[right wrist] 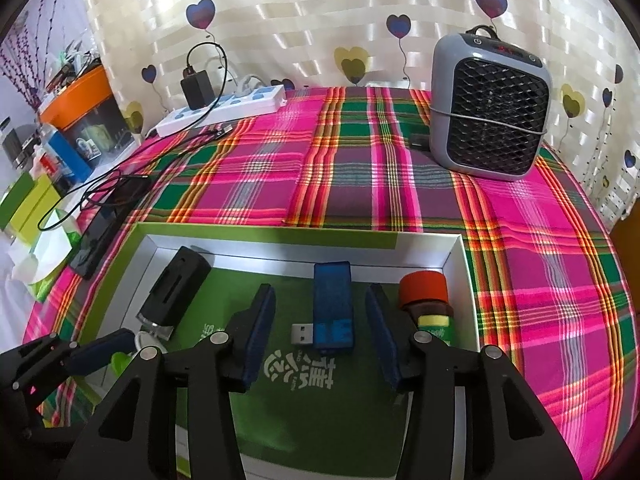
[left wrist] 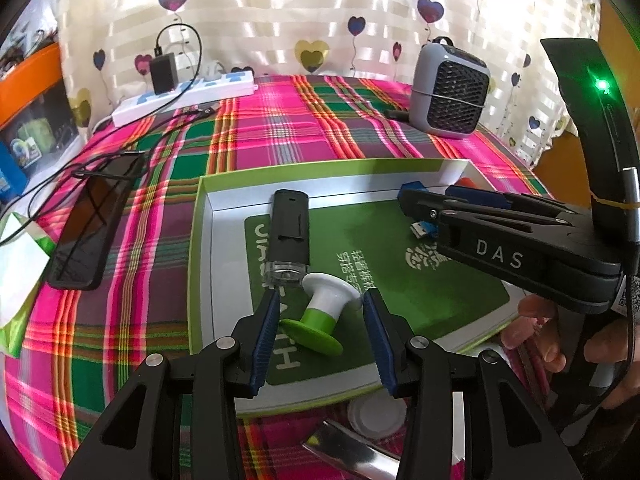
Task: Organize rigid objects
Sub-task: 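Open the right tool to set the USB stick in the box while the left tool holds the gadget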
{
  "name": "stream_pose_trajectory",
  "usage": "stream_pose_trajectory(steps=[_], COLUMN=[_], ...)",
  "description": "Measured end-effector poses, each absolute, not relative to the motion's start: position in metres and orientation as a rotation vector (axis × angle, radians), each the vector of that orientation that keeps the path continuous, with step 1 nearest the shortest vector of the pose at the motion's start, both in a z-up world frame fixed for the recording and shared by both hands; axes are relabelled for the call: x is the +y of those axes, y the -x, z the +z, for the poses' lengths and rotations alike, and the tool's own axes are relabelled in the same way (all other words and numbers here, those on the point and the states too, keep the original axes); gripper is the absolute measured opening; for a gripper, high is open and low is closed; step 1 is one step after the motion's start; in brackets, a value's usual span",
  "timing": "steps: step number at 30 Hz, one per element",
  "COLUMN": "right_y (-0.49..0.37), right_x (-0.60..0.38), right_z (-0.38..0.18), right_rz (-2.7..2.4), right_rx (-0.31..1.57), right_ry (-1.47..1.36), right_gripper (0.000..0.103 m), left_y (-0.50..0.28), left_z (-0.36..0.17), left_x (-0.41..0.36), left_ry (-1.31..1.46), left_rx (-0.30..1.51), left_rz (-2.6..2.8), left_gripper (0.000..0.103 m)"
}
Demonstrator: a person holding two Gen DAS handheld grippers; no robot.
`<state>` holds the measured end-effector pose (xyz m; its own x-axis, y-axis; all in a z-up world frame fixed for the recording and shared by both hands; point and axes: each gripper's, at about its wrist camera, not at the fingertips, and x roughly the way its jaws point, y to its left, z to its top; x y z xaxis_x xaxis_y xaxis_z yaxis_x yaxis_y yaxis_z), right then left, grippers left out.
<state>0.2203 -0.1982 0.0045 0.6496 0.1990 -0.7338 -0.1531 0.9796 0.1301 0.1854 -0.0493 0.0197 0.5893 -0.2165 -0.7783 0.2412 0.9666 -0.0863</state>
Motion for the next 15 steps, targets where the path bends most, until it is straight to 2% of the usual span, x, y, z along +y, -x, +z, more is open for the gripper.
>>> stream_pose_trajectory(steps=[15], right_y=[-0.187], right_x=[-0.208], right_z=[0.018], right_rz=[0.187], right_rx=[0.787], right_ry=[-0.092], right_gripper=[0.048], left_y=[-0.154], left_z=[0.039], left_x=[-0.048], left_ry=[-0.033], left_rx=[0.846], left_rz=[-0.253], left_gripper=[0.043])
